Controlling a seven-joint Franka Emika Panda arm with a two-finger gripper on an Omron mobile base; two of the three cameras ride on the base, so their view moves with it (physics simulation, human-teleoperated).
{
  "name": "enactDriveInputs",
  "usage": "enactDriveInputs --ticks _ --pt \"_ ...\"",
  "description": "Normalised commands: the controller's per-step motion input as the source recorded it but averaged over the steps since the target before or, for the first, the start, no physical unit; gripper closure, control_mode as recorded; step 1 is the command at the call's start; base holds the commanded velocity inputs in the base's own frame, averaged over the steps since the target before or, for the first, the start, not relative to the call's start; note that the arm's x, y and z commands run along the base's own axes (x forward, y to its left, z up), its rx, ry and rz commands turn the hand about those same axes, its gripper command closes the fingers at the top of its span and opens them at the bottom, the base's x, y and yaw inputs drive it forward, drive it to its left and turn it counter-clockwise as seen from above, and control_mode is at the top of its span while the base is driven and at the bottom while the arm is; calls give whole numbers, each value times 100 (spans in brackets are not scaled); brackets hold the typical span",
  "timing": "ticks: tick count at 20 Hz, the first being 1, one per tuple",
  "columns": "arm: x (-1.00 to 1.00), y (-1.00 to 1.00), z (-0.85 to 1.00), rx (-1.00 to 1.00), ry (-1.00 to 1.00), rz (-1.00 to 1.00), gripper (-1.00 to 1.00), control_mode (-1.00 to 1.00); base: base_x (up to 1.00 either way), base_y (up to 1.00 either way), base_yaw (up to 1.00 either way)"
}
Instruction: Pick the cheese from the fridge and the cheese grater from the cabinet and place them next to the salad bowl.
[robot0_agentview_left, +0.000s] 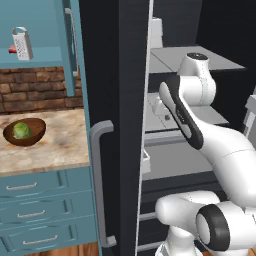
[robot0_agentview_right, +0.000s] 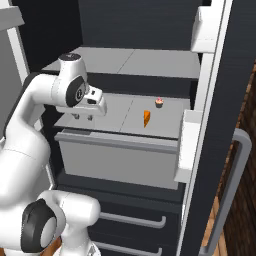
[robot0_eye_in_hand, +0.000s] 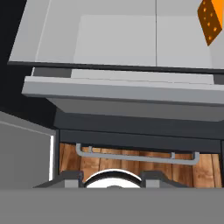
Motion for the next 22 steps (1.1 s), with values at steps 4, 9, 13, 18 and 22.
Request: enactDriveInputs --ticks 4,9,13,18,22 --pt "-6 -6 -3 0 -3 -1 -100 -100 0 0 0" --pt "-17 -47 -5 7 -26 8 -100 -100 0 0 0" --pt "-7 -41 0 0 -25 5 -100 -100 0 0 0" --pt "0 -28 -3 0 -24 0 -100 -100 0 0 0" --pt "8 -36 -3 0 -17 0 -100 -100 0 0 0"
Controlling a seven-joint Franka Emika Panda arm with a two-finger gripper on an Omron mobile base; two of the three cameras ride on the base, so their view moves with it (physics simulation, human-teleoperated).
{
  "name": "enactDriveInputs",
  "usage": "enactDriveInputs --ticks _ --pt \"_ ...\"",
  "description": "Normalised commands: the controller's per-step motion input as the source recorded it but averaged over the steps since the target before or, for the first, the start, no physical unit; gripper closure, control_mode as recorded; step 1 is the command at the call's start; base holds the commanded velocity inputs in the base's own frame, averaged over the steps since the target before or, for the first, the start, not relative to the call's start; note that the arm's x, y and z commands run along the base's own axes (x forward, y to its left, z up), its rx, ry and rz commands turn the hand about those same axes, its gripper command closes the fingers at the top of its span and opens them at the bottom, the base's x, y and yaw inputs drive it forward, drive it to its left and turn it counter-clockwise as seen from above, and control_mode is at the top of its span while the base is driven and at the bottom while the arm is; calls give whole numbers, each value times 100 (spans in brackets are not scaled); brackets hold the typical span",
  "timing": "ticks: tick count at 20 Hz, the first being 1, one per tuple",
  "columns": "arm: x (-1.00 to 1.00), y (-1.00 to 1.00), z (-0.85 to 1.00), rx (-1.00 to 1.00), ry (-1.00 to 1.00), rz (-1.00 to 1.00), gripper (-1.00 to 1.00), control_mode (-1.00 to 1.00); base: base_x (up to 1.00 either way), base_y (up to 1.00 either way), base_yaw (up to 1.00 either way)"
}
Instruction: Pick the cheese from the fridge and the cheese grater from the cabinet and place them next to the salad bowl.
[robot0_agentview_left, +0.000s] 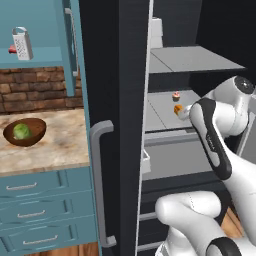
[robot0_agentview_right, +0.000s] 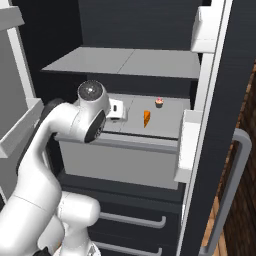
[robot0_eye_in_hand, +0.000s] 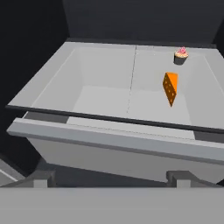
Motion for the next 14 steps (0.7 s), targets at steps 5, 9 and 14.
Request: enactDriveInputs --ticks 5,9,14 --pt "15 -40 1 3 -8 0 -100 -100 0 0 0" --pt "28 -33 -1 0 -1 -3 -100 -100 0 0 0" --pt "34 -24 0 -5 2 -14 -100 -100 0 0 0"
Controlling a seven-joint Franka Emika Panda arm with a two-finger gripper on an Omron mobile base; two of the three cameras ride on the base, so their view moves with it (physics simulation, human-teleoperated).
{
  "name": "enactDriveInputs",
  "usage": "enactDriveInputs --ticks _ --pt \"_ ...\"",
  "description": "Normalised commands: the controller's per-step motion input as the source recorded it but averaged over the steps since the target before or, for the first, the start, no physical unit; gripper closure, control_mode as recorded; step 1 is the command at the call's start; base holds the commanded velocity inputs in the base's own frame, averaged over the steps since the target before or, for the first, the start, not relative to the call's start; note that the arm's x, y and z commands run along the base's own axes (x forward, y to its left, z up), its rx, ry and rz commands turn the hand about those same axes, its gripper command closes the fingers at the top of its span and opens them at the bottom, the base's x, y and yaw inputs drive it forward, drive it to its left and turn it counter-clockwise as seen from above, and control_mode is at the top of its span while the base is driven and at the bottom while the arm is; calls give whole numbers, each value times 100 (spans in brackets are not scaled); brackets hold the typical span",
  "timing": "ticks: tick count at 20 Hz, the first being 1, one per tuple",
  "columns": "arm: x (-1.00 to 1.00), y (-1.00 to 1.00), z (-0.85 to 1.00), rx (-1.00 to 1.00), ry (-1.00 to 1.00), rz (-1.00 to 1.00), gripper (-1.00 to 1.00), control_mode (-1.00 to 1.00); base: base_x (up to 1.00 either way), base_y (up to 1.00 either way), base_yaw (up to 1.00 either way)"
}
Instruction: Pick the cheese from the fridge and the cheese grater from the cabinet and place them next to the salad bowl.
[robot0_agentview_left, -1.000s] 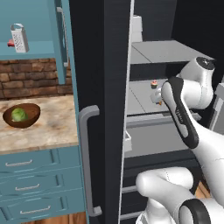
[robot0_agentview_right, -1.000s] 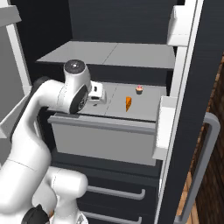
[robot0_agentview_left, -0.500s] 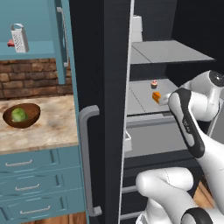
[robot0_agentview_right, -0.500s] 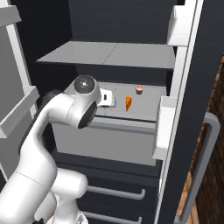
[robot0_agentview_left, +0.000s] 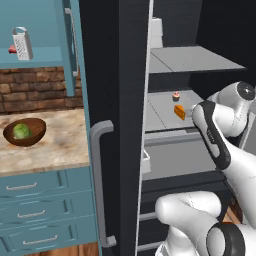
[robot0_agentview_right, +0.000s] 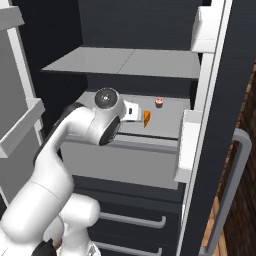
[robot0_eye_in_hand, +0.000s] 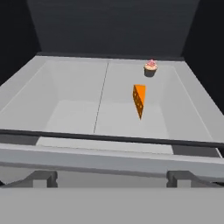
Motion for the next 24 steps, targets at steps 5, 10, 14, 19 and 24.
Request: enactDriveInputs --ticks 5,10,14,19,24 --pt "39 -23 -2 2 3 -8 -100 -100 0 0 0" --pt "40 0 -15 2 0 0 -100 -100 0 0 0" --pt "38 -1 -24 0 0 0 -100 -100 0 0 0" --pt "21 -18 -28 0 -1 3 -100 -100 0 0 0" --pt "27 -13 -26 0 0 0 -100 -100 0 0 0"
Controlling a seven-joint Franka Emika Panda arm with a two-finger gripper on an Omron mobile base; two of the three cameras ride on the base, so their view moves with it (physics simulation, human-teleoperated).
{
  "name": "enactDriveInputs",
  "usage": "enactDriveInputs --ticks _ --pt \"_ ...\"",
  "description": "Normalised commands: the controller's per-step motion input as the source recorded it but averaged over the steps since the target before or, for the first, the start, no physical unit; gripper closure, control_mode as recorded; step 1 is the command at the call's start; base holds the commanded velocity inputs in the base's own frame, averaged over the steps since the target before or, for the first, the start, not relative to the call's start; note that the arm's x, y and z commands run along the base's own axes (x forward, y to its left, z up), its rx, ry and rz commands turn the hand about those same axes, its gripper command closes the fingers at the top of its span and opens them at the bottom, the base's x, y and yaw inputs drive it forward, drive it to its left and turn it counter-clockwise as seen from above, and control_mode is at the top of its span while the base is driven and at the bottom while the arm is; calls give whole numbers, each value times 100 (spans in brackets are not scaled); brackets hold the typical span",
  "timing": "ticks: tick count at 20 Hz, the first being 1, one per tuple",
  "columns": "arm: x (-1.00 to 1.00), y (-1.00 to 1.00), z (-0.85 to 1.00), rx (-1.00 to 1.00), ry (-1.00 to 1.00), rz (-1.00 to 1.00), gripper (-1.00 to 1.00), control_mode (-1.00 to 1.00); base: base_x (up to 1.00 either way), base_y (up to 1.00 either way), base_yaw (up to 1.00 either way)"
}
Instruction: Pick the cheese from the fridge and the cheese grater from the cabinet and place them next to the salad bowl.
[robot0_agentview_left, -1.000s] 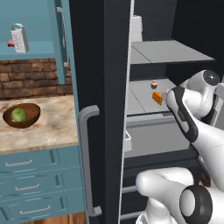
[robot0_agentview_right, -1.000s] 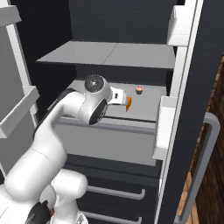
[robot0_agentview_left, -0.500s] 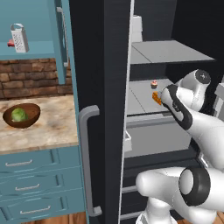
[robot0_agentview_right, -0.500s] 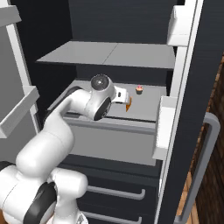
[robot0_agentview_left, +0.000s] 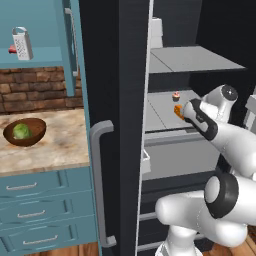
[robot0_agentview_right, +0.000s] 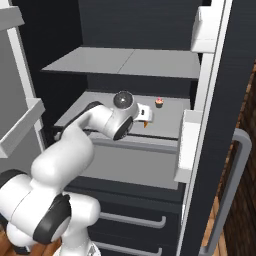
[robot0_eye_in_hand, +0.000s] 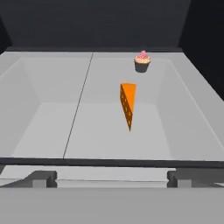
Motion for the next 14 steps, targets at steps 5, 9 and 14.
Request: enactDriveInputs --ticks 5,9,14 --pt "31 -7 -13 0 0 0 -100 -100 0 0 0" --pt "25 -2 -6 0 6 0 -100 -100 0 0 0" --pt "31 -1 -4 0 4 0 -100 -100 0 0 0"
